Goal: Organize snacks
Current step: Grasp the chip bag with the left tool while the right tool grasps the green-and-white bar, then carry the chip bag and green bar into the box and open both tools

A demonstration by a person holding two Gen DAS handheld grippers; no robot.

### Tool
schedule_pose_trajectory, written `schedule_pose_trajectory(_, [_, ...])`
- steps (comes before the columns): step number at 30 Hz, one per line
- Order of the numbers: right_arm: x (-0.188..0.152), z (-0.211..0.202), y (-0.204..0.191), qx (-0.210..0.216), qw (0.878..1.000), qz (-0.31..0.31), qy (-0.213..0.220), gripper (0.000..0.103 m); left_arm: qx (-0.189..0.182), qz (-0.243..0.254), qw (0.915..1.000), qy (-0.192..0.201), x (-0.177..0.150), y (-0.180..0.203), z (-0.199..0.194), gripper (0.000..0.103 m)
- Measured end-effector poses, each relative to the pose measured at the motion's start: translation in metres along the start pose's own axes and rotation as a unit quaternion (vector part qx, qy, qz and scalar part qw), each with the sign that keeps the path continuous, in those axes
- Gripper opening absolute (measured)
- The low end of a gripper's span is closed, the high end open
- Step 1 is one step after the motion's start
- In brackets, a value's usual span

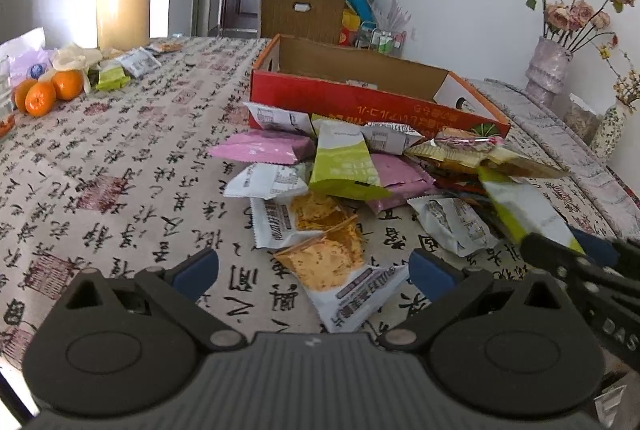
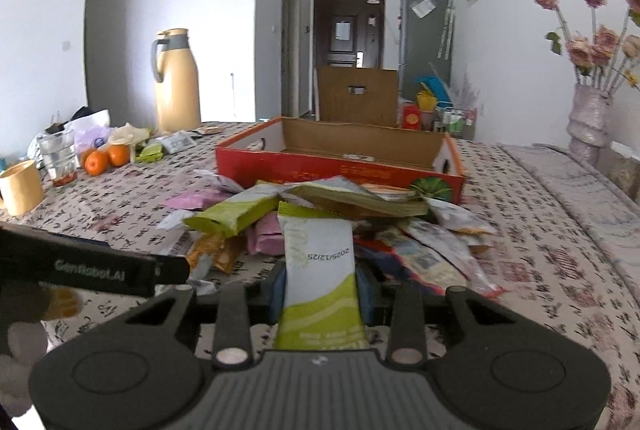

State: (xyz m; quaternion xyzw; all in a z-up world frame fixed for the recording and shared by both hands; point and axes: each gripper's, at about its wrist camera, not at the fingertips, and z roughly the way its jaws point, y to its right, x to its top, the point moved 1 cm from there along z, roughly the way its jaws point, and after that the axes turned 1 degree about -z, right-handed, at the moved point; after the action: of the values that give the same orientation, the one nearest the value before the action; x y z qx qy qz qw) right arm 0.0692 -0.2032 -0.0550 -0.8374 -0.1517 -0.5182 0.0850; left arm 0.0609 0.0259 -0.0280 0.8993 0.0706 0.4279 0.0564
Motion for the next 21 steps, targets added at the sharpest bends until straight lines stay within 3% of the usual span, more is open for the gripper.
schedule_pose_trajectory(4, [-0.007,-0.003,0.008,-0.007,1.000,0.009,-0.005,0.034,0.013,-0.018,0.9996,-0.019,0.001,0.003,0.011,0.102])
schedule_pose_trajectory(11, [-0.017,-0.001,0.003,0.002,1.000,0.010,-0.015,0.034,0.019,-0.037,0.9980,-0.047,-0.001,0.002,0.024,0.068])
schedule_pose_trajectory(15, [-0.020,-0.001,0.002,0.004,1.000,0.011,-0.018,0.034,0.023,-0.029,0.9984,-0.043,-0.004,0.003,0.021,0.052])
schedule_pose_trajectory(16, [-0.021,-0.001,0.002,0.005,1.000,0.010,-0.019,0.034,0.023,-0.026,0.9985,-0.042,-0.004,0.003,0.020,0.044])
schedule_pose_trajectory(21, [-0.024,0.000,-0.001,0.008,1.000,0.008,-0.023,0.034,0.021,-0.017,0.9990,-0.035,-0.007,0.004,0.017,0.033])
